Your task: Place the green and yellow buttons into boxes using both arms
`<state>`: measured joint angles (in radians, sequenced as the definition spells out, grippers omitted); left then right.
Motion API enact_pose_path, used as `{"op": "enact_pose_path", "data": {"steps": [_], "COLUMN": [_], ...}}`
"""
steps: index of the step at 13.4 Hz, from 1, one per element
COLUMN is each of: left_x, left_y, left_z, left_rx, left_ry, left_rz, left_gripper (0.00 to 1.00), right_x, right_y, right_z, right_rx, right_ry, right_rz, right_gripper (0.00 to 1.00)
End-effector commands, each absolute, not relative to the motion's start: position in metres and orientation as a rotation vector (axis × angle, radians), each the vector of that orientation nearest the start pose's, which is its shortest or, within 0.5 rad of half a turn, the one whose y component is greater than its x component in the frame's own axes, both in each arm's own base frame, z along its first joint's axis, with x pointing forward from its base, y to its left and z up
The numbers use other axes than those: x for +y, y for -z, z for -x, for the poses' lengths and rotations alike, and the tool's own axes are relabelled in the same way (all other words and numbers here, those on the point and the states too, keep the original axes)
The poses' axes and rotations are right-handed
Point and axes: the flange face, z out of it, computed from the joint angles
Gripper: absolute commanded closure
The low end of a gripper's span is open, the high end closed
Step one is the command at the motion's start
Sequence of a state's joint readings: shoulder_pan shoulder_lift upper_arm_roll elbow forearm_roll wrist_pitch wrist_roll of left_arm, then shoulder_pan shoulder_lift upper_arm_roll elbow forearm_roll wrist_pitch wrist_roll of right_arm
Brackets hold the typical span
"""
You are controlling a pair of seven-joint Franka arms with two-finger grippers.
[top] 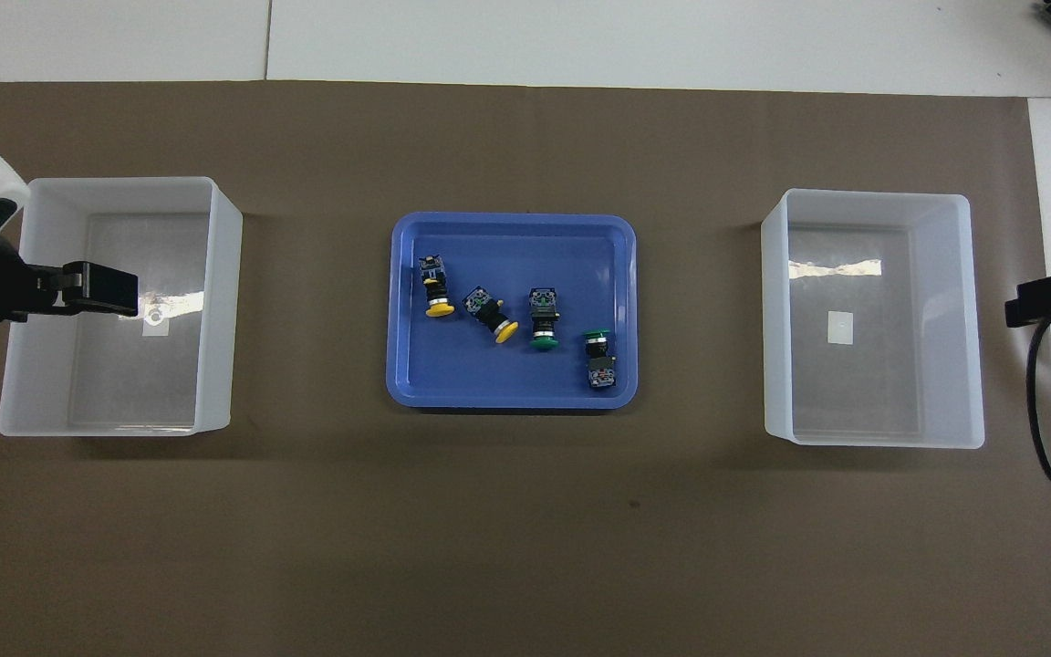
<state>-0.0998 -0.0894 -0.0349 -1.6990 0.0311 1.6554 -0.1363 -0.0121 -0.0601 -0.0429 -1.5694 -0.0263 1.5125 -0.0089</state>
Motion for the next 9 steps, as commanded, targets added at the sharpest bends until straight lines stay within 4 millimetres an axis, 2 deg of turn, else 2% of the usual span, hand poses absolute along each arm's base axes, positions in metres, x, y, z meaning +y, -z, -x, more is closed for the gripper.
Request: {"op": "enact_pose_path", "data": {"steps": [1, 4, 9], "left_x": [-0.0657, -0.0669, -0.0700], "left_y": [-0.6354, -0.6384, -0.6388], "left_z": [-0.5233, -0.5258, -0.5240], "left_rx": [0.000, -0.012, -0.031], "left_ry": [0.097, 0.121, 0.125], "left_rz": [3.096, 3.098, 3.099], "left_gripper": [0.00, 0.00, 0.00], "right_x": [-0.0326, -0.0277, -0.0342], "right_y": [-0.6526, -0.6523, -0.6510], "right_z": [-0.5246, -0.5247, -0.5194], "right_rx": [0.075, 0.076, 0.090], "right_ry": [0.002, 0.004, -0.020], "right_rz": [3.147, 3.147, 3.147], "right_gripper": [0.00, 0.00, 0.00]}}
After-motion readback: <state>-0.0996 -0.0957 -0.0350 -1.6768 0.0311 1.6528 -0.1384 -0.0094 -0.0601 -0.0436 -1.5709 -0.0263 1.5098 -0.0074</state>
